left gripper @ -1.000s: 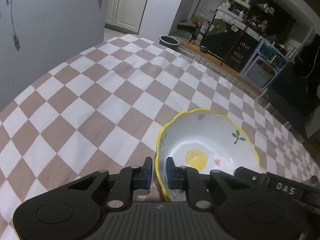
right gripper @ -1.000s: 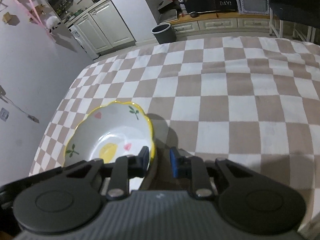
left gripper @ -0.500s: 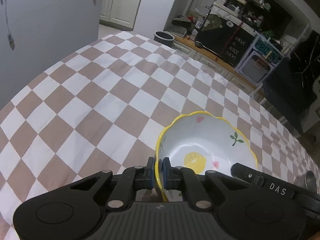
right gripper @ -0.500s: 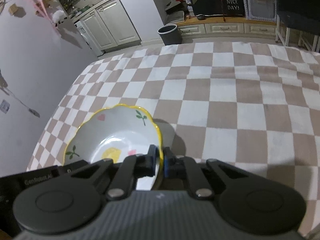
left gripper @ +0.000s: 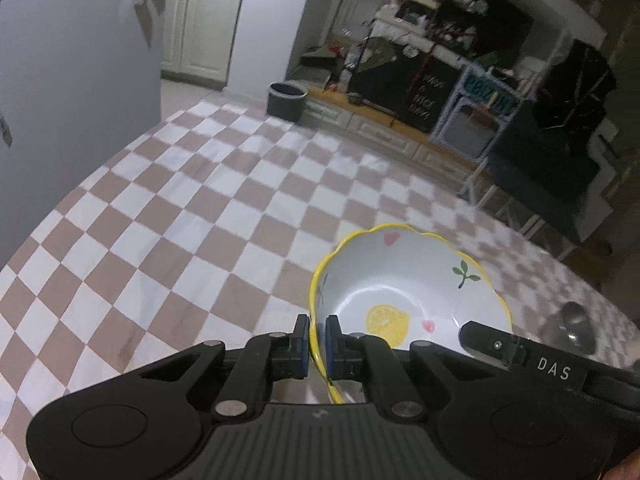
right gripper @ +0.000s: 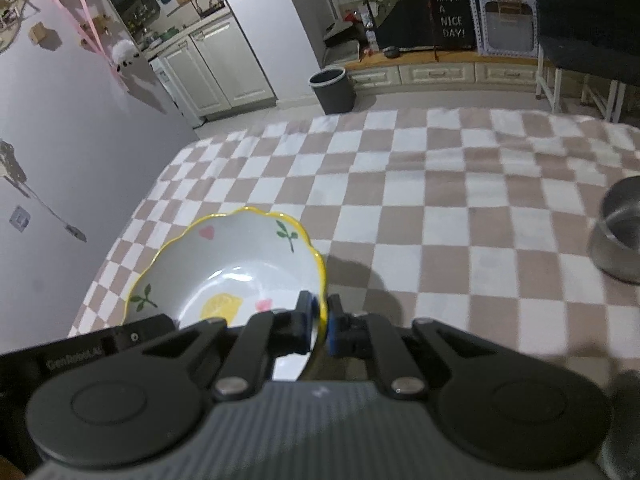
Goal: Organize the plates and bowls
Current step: 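Lift and carry the lemon bowl with both grippers toward the cream bowl, then lower the lemon bowl into the cream bowl and open both grippers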
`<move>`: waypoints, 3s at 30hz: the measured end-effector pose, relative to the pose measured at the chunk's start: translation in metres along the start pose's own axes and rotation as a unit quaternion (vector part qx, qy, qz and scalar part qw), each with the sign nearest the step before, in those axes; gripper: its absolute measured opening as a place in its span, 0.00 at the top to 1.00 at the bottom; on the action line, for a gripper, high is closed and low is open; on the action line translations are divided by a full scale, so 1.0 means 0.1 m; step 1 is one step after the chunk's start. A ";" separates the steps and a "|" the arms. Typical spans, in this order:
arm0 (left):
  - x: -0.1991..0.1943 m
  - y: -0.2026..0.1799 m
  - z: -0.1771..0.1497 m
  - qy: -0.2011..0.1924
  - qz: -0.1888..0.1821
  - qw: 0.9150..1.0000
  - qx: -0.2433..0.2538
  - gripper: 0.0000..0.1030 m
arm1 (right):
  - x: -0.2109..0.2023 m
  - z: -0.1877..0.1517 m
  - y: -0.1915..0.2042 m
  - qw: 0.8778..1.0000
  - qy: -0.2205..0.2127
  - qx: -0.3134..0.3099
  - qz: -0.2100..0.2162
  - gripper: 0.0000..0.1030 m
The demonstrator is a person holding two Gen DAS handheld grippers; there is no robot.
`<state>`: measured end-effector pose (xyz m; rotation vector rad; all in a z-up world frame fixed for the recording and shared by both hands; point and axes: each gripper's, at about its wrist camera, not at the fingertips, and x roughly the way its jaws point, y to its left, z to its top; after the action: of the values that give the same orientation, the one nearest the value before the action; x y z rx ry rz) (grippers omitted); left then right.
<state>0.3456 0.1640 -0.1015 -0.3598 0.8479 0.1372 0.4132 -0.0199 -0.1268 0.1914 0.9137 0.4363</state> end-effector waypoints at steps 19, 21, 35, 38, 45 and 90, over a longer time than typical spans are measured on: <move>-1.19 -0.80 -0.50 -0.051 -0.085 0.993 0.062 0.93 | -1.67 -0.54 -0.20 0.995 -0.086 0.021 -0.033 0.92; -1.28 -0.87 -0.58 -0.053 -0.091 0.993 0.061 0.93 | -1.81 -0.62 -0.22 0.995 -0.086 0.026 -0.038 0.92; -1.57 -1.48 -1.27 -0.038 -0.128 0.980 0.145 0.93 | -2.54 -1.26 -0.73 0.991 -0.093 0.062 -0.068 0.92; -1.56 -1.61 -1.38 -0.028 -0.136 0.977 0.163 0.93 | -2.61 -1.36 -0.85 0.990 -0.091 0.074 -0.075 0.92; -1.44 -1.77 -1.62 0.000 -0.146 0.971 0.188 0.93 | -2.69 -1.56 -1.04 0.988 -0.081 0.095 -0.086 0.92; -0.75 -2.03 -2.22 0.143 -0.108 0.951 0.251 0.88 | -2.38 -1.90 -1.26 0.982 0.064 0.058 -0.167 0.91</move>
<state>0.1920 -0.1041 -0.1271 0.0128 1.0874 -0.3405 0.1709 -0.2427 -0.1118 0.1130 1.0767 0.0839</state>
